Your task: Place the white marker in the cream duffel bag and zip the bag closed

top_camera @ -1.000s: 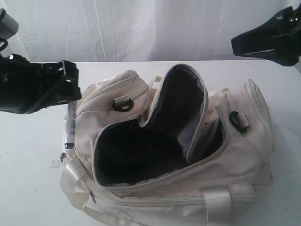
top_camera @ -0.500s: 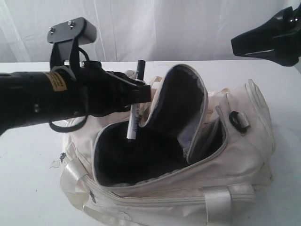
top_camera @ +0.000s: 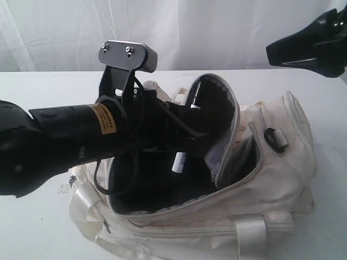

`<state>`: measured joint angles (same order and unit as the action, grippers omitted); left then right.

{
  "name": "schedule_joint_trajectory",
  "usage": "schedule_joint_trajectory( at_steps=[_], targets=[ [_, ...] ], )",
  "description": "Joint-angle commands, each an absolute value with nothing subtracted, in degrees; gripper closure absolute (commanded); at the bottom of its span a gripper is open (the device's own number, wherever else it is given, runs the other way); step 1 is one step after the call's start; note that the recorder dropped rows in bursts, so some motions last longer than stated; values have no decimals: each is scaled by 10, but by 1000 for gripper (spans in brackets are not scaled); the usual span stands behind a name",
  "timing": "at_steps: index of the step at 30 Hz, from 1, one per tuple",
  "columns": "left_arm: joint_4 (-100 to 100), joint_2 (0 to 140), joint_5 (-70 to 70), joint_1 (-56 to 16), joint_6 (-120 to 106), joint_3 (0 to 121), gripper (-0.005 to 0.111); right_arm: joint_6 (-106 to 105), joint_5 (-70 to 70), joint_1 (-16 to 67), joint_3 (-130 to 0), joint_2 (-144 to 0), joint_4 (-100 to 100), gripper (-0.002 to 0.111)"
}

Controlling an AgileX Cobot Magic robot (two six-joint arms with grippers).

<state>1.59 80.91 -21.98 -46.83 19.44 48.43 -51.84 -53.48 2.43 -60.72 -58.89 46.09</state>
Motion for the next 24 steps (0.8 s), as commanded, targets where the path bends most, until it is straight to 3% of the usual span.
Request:
schedule_joint_trajectory(
  at_steps=[1,5,13,24],
  targets=[
    [-10,821,-211,-475,196,487,91,-524,-537,23,-605,-584,463,51],
    [-10,832,-184,-475,195,487,88,-524,-538,23,-605,-584,463,51],
    [-10,831,-178,-475,195,487,53,-524,-539,23,-605,-584,463,51],
    [-10,742,-110,-469,109,487,60,-529,-560,23,-583,-583,461,51]
  ],
)
